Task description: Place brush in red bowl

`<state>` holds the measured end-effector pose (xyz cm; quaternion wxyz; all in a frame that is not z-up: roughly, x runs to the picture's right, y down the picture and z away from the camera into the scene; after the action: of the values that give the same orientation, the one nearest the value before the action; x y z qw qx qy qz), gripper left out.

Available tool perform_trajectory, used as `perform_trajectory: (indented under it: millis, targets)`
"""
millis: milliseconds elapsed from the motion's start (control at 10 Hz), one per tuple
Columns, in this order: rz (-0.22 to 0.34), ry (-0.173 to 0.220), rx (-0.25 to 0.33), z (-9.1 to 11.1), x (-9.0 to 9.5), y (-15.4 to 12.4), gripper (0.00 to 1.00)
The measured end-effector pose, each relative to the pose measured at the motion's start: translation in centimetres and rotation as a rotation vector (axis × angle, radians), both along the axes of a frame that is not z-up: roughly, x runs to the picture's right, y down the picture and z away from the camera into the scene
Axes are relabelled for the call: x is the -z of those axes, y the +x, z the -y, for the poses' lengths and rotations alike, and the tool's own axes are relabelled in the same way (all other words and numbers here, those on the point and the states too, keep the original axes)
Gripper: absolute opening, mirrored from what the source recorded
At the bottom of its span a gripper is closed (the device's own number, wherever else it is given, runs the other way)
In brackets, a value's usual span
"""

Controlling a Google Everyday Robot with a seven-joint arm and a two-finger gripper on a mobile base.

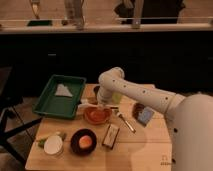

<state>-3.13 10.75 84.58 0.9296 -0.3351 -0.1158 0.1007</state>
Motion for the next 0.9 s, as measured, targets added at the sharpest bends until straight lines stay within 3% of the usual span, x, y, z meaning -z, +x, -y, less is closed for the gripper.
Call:
perform_trajectory:
  millis: [900]
  targets:
    - [0.054, -0.053, -0.033, -1.8, 0.2, 0.2, 0.01]
